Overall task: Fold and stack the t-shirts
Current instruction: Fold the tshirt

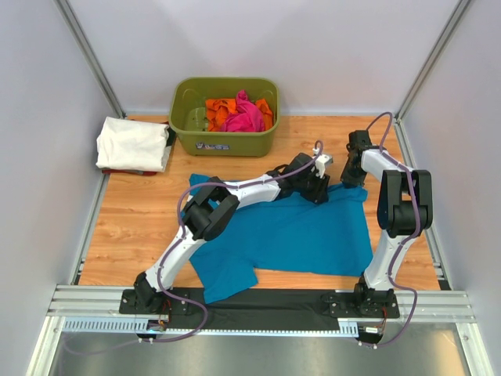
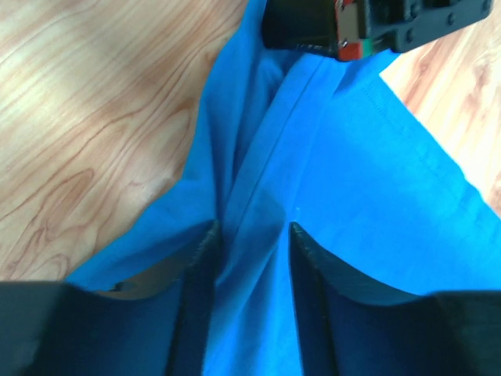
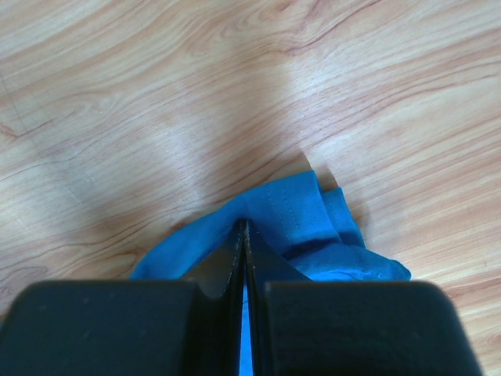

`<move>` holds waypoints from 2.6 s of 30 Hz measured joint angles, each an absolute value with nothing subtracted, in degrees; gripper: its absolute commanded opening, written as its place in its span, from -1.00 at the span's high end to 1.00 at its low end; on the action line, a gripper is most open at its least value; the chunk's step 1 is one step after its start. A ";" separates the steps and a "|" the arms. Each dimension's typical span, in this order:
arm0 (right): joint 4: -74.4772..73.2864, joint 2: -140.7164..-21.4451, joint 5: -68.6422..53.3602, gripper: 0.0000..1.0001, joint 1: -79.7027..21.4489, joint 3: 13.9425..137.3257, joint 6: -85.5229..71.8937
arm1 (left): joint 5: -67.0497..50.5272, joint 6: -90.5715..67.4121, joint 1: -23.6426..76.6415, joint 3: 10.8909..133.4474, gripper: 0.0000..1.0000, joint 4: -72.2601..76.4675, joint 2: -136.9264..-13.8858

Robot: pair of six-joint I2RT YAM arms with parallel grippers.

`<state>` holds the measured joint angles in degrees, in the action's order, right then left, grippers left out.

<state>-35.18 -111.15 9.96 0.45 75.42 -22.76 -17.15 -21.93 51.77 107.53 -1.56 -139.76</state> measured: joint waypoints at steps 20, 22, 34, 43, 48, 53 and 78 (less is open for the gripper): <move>-36.47 -111.83 10.02 0.99 0.45 76.51 -23.81 | -14.68 -18.48 52.14 99.24 0.84 0.78 -134.39; -36.62 -111.90 10.13 0.99 0.45 76.62 -23.97 | -14.26 -17.56 52.29 96.71 0.83 2.07 -132.33; -37.39 -112.33 10.39 0.99 0.45 77.30 -24.58 | -16.43 -10.20 56.71 92.01 0.80 4.89 -128.79; -37.93 -112.46 10.39 0.99 0.43 77.54 -24.69 | -15.99 -6.26 59.57 86.87 0.38 0.82 -126.93; -37.93 -112.46 10.41 0.99 0.43 77.54 -24.67 | -13.45 -6.42 60.03 87.29 0.11 -2.90 -125.23; -37.93 -112.46 10.41 0.99 0.43 77.54 -24.67 | -11.92 -9.39 59.90 91.77 0.11 -4.12 -125.23; -37.95 -112.86 9.78 0.99 0.45 78.04 -24.62 | -11.77 -20.29 57.39 114.48 -0.13 3.92 -144.44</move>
